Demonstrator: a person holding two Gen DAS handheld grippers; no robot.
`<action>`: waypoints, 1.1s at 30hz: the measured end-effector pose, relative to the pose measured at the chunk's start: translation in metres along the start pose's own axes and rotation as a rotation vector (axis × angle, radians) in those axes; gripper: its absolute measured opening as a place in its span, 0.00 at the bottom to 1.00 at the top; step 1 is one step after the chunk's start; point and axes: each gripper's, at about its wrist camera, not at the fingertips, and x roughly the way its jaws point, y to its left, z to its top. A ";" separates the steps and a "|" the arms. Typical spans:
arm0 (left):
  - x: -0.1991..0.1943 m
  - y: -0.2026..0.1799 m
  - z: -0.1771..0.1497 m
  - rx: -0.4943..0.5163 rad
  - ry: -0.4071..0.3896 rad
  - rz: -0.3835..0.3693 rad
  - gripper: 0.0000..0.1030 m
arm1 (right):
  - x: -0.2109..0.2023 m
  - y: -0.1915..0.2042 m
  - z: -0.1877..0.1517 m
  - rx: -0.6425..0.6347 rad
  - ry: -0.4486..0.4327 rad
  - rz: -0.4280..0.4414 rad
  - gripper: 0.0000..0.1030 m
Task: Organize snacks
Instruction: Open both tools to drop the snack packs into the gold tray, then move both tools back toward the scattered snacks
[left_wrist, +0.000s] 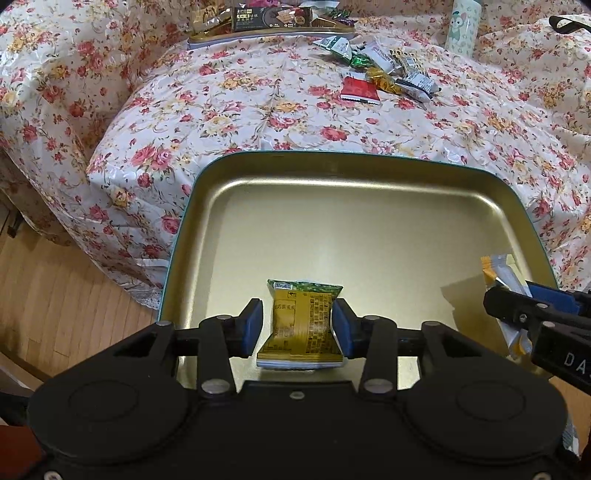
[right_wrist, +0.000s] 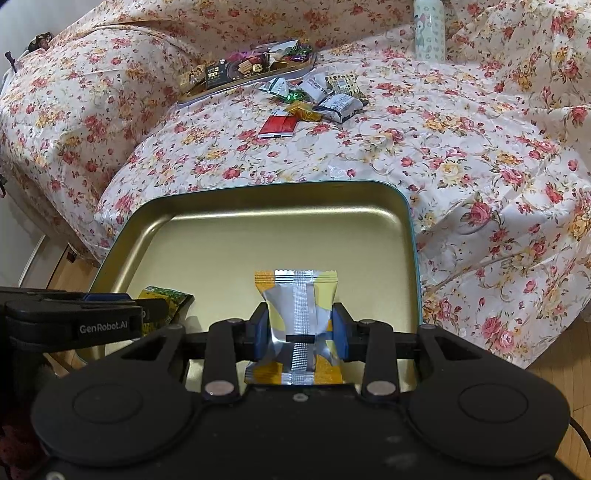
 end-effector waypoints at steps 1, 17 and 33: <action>0.000 0.000 0.000 -0.001 -0.001 0.000 0.49 | 0.000 -0.001 0.000 0.000 0.000 0.000 0.37; 0.000 0.001 -0.001 -0.003 -0.004 0.002 0.50 | -0.001 0.000 -0.001 -0.022 0.002 -0.007 0.39; -0.004 0.000 -0.002 -0.005 -0.016 0.016 0.50 | -0.007 0.003 -0.002 -0.059 -0.027 -0.025 0.42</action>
